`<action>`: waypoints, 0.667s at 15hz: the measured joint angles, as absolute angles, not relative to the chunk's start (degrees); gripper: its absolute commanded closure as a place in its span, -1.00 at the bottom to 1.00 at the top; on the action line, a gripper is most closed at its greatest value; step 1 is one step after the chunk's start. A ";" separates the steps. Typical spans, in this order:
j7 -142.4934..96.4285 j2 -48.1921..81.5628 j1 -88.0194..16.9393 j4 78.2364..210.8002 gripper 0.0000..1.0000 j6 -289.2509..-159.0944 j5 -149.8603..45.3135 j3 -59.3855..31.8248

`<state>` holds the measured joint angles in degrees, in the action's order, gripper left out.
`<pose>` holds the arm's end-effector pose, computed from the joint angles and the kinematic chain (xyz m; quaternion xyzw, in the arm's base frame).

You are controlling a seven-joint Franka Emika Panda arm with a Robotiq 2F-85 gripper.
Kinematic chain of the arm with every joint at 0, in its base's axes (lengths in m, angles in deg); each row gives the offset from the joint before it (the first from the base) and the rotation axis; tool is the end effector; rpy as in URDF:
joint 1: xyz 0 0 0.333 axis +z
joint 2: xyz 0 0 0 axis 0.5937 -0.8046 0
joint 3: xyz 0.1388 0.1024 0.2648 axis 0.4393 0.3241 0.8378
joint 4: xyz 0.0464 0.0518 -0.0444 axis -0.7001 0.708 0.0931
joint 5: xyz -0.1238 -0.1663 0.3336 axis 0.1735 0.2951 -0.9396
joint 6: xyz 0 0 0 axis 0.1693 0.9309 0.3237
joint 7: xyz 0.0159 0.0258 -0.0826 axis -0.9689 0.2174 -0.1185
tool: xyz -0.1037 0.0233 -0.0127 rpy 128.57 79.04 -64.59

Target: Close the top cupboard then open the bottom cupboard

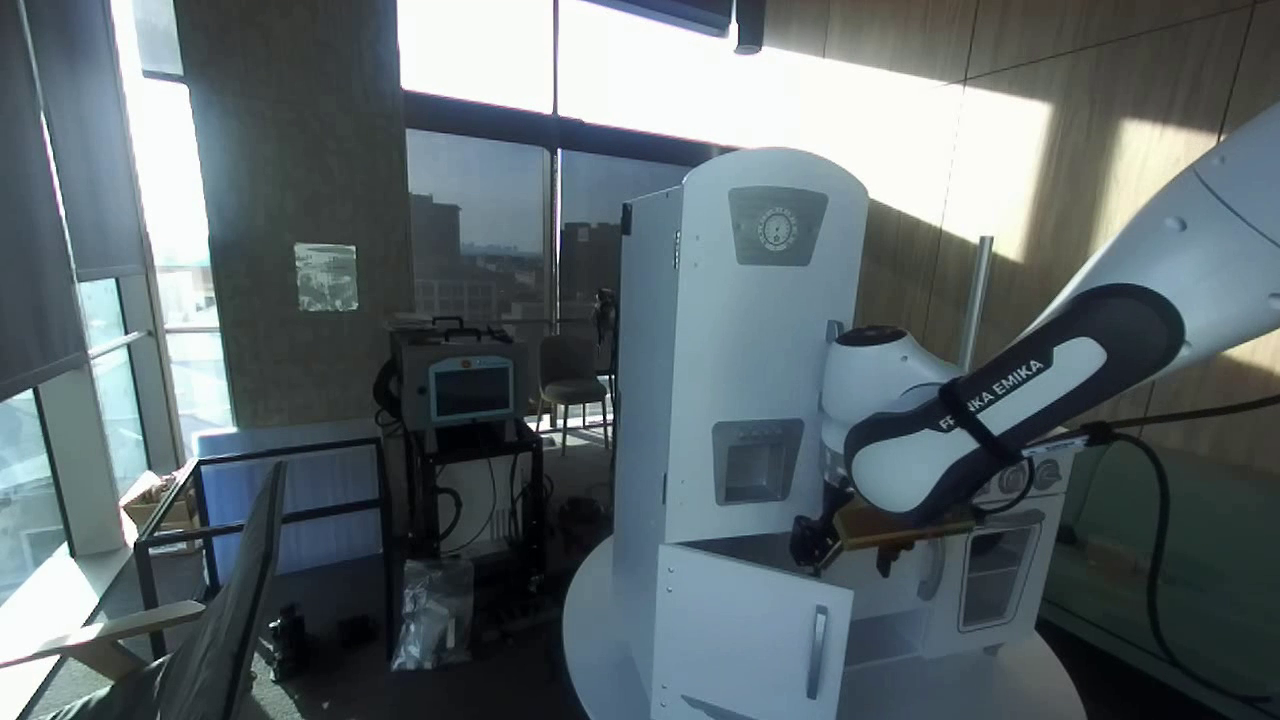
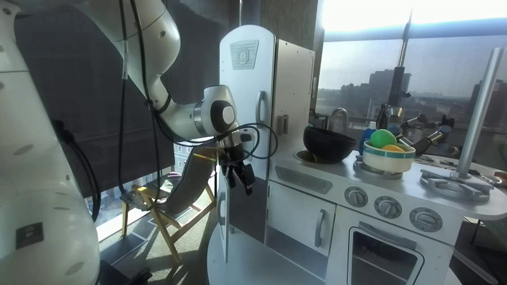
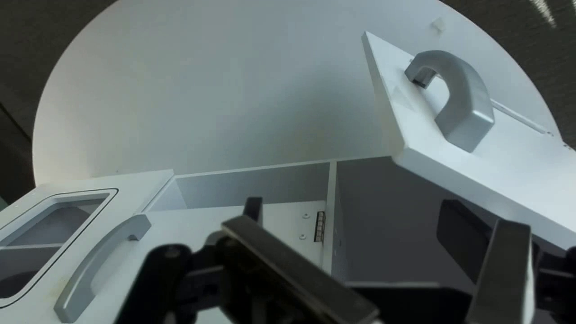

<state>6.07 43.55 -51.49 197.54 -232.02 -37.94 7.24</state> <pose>0.4542 0.0158 0.3466 0.9774 -0.1607 0.0921 0.1016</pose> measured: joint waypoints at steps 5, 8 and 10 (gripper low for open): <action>2.42 44.70 -43.49 200.00 -1.00 -230.78 -41.68 1.85; 0.89 44.73 -40.19 200.24 -1.00 -230.65 -43.69 1.41; -0.32 44.85 -37.96 200.26 -1.00 -230.56 -45.61 1.40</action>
<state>-0.32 44.85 -37.96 200.26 -230.56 -45.61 1.40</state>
